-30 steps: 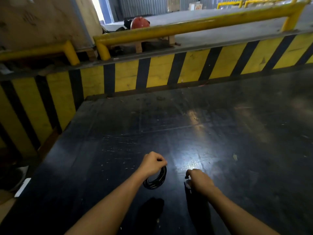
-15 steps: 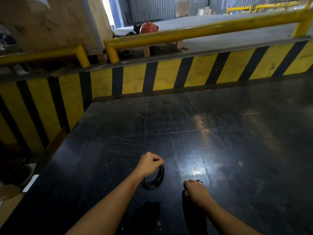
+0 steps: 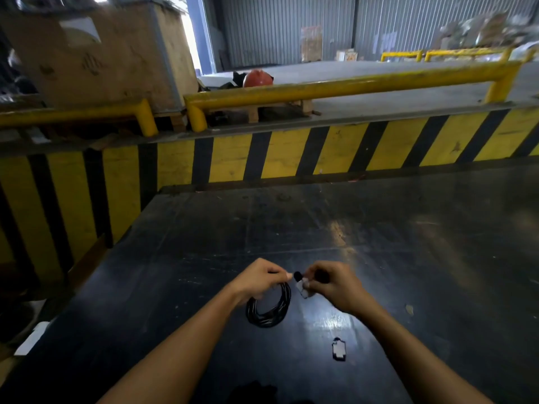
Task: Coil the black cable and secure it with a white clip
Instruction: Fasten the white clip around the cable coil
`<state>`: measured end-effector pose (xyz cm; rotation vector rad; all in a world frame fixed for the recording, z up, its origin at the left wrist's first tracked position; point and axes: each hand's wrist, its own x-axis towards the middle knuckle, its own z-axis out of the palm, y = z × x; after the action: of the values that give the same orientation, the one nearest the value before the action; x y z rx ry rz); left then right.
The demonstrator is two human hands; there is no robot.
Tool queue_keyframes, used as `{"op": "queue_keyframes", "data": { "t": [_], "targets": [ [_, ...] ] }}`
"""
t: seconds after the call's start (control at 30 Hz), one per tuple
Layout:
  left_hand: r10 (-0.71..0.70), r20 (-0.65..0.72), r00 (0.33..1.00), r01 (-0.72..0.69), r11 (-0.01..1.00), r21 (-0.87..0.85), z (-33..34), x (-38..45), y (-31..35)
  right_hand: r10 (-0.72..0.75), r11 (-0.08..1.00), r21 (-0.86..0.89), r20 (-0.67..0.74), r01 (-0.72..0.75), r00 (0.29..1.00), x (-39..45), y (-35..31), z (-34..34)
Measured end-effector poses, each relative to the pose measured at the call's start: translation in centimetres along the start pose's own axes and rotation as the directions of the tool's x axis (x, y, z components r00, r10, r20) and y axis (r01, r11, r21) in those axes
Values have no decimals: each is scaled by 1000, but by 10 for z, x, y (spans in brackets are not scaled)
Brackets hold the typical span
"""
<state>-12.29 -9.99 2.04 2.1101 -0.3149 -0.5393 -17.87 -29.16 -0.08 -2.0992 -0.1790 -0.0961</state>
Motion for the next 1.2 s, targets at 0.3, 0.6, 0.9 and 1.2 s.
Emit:
{"op": "queue_keyframes", "data": {
  "t": [0.3,0.6,0.9,1.2],
  "targets": [
    [138,200,970,-106,981,-163,-35,-12,68,-112,993,32,20,111,994,22,-56,-51],
    [246,64,967,-243,968,-59,-50,-14,98,-127,992,-30,-26,126,992,27,-89,-69],
    [233,-48,971,-238,952,-193,-54,-16,114,-382,898,-344,-302,274,874,22,-103,-56],
    [194,-191,962,-233,950,-206,-58,-15,118,-319,926,52,-425,375,847,10,-114,-56]
  ]
}}
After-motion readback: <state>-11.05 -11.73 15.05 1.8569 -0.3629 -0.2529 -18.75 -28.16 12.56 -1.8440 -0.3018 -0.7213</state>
